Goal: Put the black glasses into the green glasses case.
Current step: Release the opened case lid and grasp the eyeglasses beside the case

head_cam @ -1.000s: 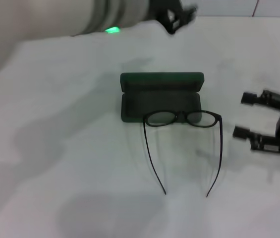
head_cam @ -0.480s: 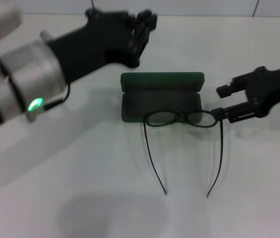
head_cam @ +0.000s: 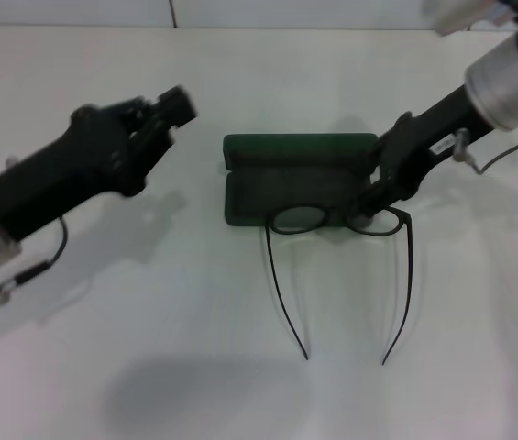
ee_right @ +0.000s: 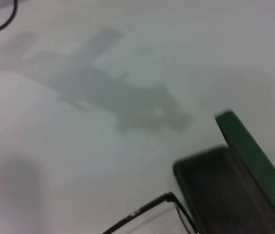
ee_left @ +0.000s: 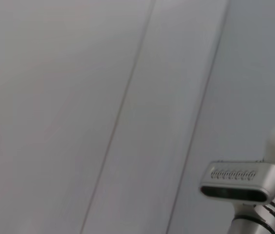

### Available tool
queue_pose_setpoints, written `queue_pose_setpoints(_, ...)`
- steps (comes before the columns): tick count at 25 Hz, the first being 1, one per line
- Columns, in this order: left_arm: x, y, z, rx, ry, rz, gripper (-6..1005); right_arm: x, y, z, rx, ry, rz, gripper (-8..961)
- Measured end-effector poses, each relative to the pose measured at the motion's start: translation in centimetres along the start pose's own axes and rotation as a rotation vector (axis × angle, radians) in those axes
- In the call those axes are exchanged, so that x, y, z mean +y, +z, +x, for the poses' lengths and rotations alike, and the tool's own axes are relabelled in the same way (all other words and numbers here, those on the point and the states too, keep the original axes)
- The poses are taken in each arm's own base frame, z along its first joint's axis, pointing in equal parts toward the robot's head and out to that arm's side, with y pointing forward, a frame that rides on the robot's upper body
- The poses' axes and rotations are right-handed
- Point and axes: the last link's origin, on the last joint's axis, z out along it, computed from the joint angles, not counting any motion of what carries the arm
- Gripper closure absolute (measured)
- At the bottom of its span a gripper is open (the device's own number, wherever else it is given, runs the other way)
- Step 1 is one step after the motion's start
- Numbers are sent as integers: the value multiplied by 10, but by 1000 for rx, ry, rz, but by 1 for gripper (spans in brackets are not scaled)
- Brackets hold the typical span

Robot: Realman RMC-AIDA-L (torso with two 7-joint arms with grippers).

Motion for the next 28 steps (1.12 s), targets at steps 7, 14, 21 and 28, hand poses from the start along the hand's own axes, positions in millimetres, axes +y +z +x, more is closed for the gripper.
queue_pose_setpoints(7,-1,-26,-37,77,-16,28,943,-2,23,-23,118,-10,26,343)
queue_pose_setpoints(14,6,-35,-57,64,-19,68,944,-3,32,-29,145,-10,46,352)
queue_pose_setpoints(21,9,-36,-63,59,-37,75,945,-1,39,-22,172,24,32,359)
queue_pose_setpoints(28,10,-31,-65,51,-49,57,946,3,50,-20,174,8,32,369)
